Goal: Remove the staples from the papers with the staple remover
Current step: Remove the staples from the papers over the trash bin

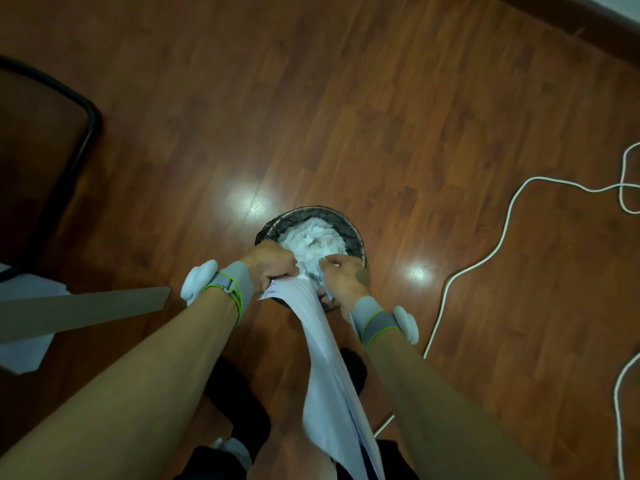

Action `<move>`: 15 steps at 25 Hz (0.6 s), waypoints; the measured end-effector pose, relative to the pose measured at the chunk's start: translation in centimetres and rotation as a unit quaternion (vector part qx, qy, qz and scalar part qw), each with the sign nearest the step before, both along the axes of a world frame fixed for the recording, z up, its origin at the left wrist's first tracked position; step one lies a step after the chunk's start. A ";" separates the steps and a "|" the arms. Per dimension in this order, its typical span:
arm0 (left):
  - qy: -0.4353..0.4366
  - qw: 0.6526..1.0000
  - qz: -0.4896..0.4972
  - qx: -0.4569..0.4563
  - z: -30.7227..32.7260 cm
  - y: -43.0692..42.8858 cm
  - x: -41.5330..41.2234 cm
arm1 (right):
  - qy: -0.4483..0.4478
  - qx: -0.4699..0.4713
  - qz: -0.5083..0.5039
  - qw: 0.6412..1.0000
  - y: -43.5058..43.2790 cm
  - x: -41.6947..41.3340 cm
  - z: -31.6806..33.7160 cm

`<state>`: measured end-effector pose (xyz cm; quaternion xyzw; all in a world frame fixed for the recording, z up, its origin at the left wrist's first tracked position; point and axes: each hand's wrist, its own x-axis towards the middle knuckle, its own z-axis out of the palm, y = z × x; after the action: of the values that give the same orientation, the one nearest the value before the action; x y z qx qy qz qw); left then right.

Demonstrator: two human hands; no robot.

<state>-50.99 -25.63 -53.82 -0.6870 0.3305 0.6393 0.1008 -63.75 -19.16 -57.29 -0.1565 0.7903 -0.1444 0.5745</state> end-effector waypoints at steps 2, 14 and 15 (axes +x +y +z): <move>-0.007 1.000 0.003 -0.006 0.0 0.3 -0.1 | -0.046 0.033 0.005 0.998 0.3 -0.2 0.5; -0.008 0.997 -0.038 -0.063 10.4 1.6 -0.3 | -0.052 0.030 0.115 0.992 1.9 -1.6 7.6; -0.013 0.996 -0.047 -0.073 12.2 1.4 -0.4 | -0.048 0.020 0.120 0.991 1.7 -1.8 8.9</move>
<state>-51.42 -24.24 -41.62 -0.6843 0.4069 0.5992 0.0846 -65.54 -17.41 -48.36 -0.2318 0.7403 -0.0653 0.6277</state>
